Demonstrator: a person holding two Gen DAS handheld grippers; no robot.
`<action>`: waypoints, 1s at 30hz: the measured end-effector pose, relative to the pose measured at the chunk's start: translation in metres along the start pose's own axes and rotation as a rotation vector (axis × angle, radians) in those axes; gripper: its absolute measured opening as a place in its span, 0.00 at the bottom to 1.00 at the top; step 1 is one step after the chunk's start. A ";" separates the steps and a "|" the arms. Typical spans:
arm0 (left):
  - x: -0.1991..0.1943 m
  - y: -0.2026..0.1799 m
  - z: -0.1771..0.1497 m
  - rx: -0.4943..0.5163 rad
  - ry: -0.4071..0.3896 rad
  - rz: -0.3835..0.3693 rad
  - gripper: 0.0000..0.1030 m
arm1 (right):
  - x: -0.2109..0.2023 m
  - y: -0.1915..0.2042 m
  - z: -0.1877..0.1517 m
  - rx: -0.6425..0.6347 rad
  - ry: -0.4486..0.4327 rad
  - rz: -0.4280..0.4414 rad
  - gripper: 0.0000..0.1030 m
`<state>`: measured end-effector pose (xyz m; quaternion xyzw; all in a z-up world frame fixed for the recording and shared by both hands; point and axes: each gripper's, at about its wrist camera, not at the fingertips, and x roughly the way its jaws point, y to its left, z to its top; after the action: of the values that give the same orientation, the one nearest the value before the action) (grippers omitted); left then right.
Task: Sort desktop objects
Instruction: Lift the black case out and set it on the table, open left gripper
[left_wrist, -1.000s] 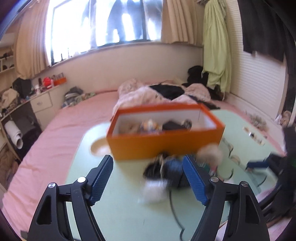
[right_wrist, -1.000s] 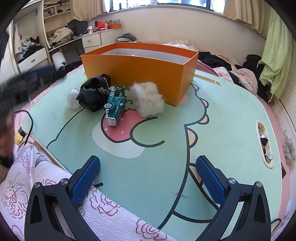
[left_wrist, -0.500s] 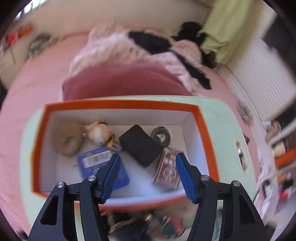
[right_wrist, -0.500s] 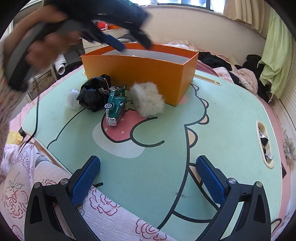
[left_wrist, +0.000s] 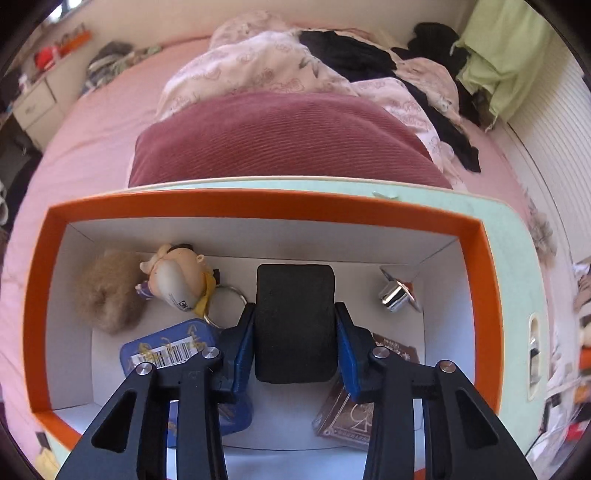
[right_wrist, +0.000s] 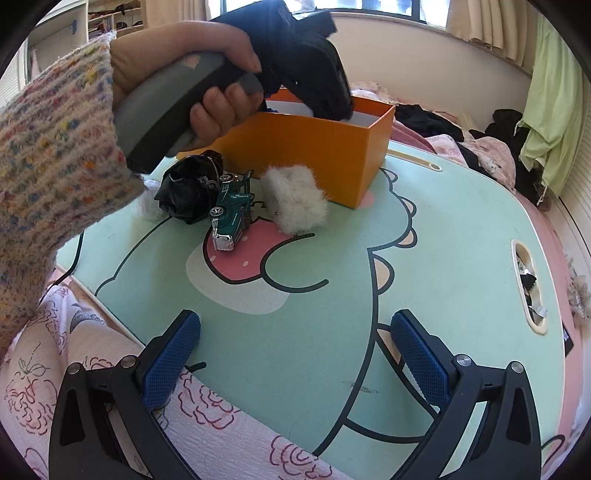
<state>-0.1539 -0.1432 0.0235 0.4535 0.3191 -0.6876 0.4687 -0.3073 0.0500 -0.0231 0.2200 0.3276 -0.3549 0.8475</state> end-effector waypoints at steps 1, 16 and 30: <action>-0.002 0.003 0.000 -0.001 -0.002 -0.022 0.37 | 0.000 0.000 0.000 0.001 0.000 0.001 1.00; -0.170 0.067 -0.093 0.059 -0.437 -0.313 0.37 | -0.002 0.002 0.000 0.008 -0.002 -0.001 1.00; -0.088 0.104 -0.172 0.009 -0.361 -0.149 0.39 | 0.000 0.000 0.001 0.007 -0.001 -0.005 1.00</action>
<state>0.0125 0.0000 0.0373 0.3002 0.2595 -0.7918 0.4643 -0.3072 0.0494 -0.0229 0.2220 0.3266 -0.3581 0.8461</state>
